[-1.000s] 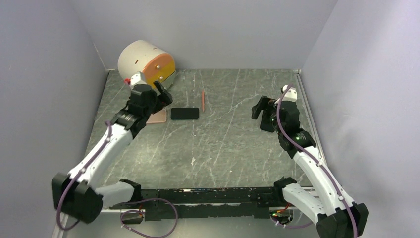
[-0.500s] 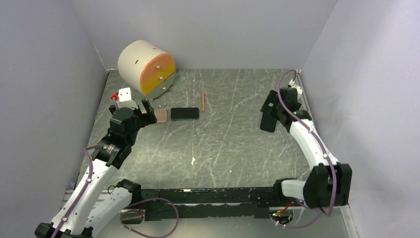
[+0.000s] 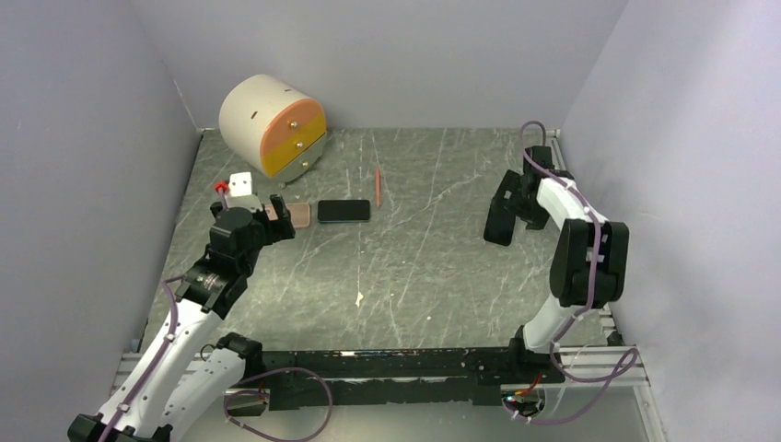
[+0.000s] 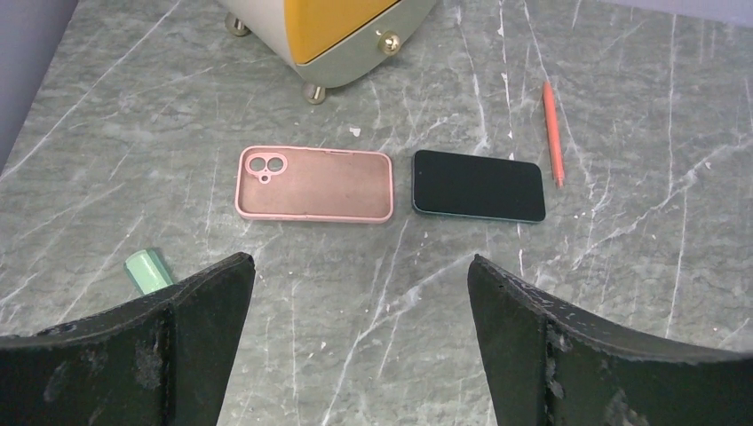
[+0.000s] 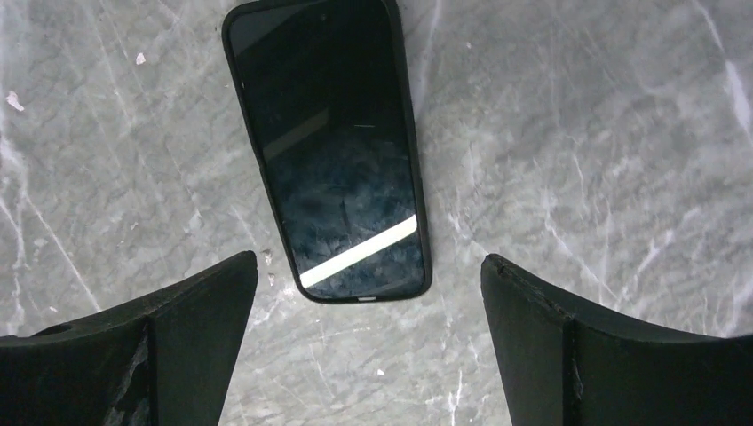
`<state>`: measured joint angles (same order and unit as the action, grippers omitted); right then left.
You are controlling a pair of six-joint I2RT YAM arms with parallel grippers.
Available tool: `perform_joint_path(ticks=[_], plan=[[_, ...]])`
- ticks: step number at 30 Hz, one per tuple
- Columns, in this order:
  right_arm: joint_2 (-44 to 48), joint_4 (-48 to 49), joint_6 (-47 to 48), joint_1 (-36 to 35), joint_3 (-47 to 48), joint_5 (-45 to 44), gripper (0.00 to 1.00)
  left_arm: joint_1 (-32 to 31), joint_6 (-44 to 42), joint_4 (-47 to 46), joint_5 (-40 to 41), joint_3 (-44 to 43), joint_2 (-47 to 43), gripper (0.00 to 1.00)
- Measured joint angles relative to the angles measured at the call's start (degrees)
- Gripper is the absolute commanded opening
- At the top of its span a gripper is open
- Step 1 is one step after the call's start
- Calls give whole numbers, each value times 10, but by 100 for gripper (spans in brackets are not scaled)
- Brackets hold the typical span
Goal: Take the phone out of the phone case
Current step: Pick up the phone at the center of the board.
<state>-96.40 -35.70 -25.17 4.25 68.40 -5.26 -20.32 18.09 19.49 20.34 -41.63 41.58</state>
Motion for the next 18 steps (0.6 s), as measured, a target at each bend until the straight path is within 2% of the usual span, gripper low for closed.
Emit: perform_joint_path(ticks=[18], plan=[[-142,-13,70,2,92,56,99,0,0,-3,-10,0,-2,95]])
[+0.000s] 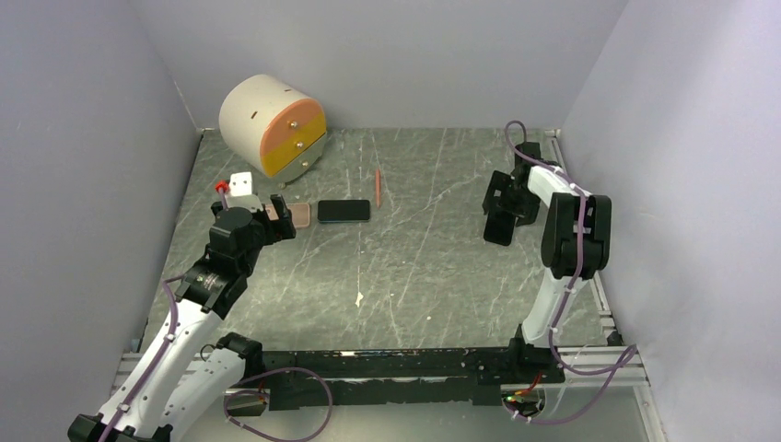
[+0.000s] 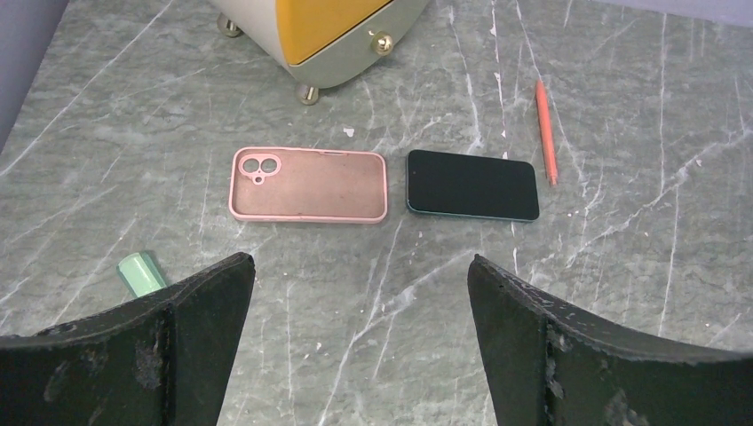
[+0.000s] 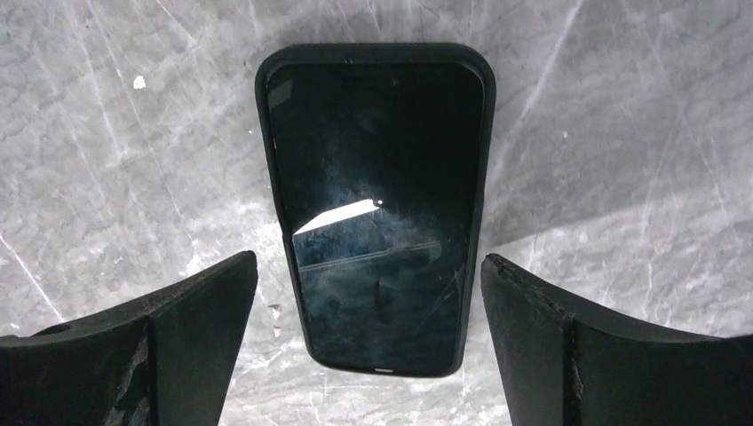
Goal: Take the phone out of the phone case
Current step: Pick up the phone at the center of the board.
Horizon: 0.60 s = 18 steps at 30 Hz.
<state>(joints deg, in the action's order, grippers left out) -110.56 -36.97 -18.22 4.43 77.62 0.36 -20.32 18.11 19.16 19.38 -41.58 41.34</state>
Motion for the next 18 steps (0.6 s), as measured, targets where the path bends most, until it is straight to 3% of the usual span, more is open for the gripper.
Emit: perform_joint_path(ticks=[6,14,18], plan=[[-34,-3,13,0,24,2,96,0,0,0,0,0,0,95],[-50,-17,29,0,44,-9,82,1,0,0,0,0,0,95],[-55,-25,37,0,49,-14,80,1,0,0,0,0,-2,95]])
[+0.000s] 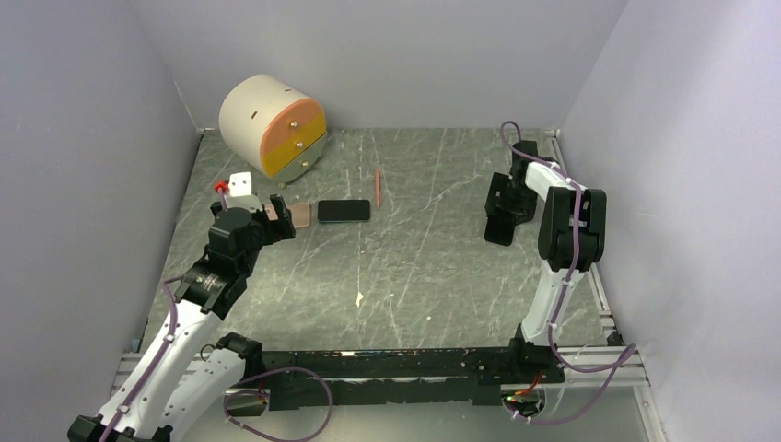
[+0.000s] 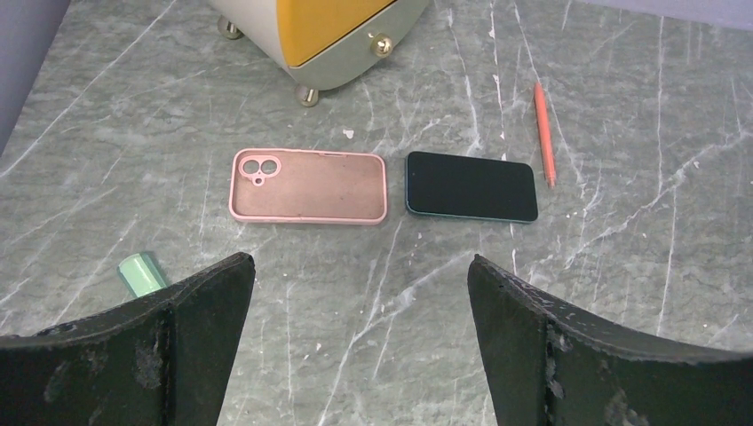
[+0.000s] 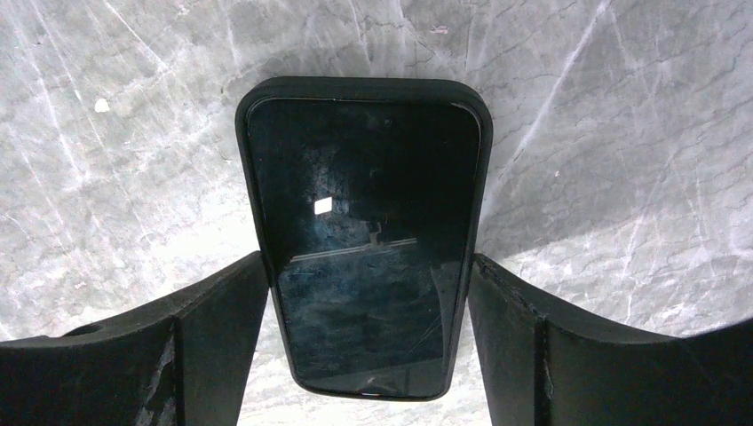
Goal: Take the phone out of the phone case
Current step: Pick up the phone at the center of the board.
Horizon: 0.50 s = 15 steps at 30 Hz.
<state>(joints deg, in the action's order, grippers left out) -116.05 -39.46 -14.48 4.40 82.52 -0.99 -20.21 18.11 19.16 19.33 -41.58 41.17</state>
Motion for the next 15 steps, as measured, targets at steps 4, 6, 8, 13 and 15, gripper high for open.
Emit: perform_joint_path(ticks=[4,6,8,13,15], plan=[[0,0,2,-4,0,-1,81,0,0,0,0,0,-3,95],[0,0,4,-7,0,-5,82,0,0,0,-2,0,-3,95],[0,0,6,-11,0,-13,82,0,0,0,-3,0,-4,95],[-2,-2,10,-26,0,-35,82,2,0,0,-5,0,-5,95],[-2,-3,10,-29,0,-38,80,2,0,0,-5,0,-5,95]])
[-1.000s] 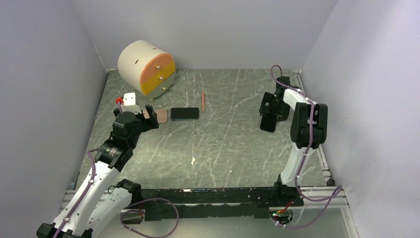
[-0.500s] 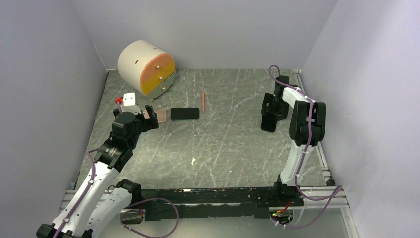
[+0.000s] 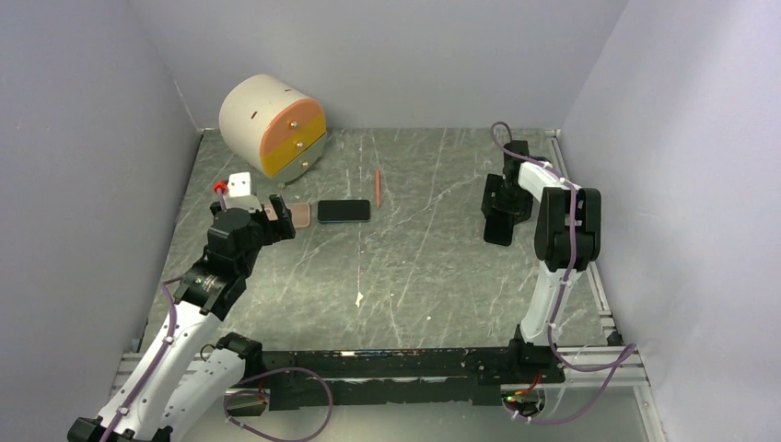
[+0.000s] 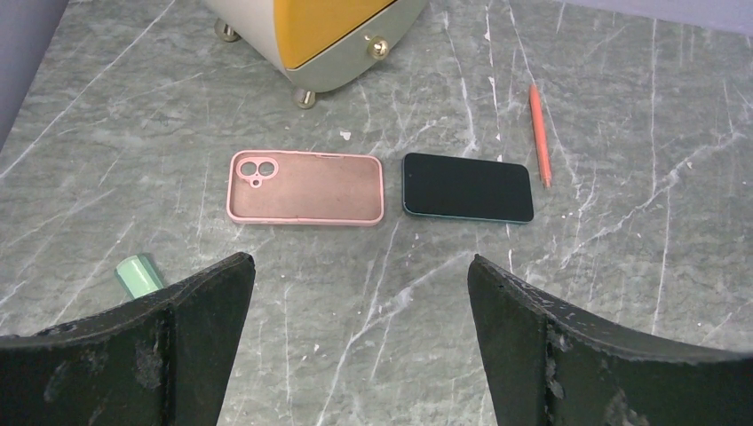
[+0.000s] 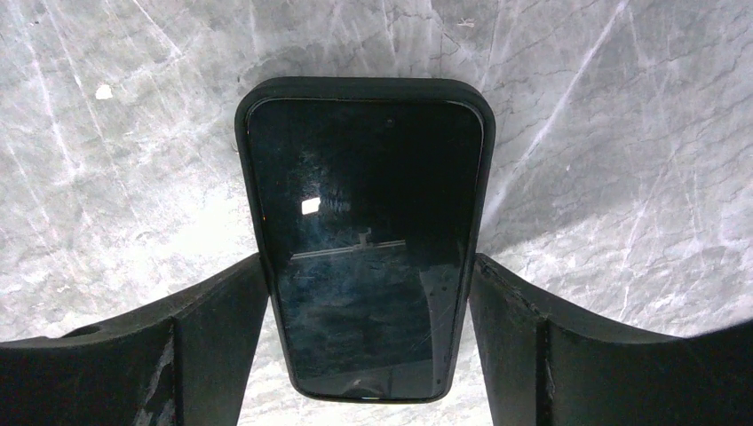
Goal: Take the phone out of the phone case
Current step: Pick up the phone at the center of the board.
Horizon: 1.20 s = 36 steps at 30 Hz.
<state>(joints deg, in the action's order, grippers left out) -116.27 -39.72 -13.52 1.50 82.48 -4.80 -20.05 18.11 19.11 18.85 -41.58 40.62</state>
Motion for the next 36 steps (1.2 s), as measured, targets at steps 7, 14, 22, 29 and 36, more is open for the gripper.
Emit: perform_joint_path(ticks=[7,14,22,29,36], plan=[[12,9,1,-3,-16,-4,62,0,0,0,-5,0,-1,95],[39,16,6,-32,-51,6,49,0,2,0,-37,0,4,95],[94,7,21,-127,-104,34,41,0,40,10,-114,-3,42,95],[158,29,44,-228,-120,79,38,0,97,14,-193,-20,87,95],[204,68,73,-304,-120,120,36,0,158,4,-267,-21,128,95]])
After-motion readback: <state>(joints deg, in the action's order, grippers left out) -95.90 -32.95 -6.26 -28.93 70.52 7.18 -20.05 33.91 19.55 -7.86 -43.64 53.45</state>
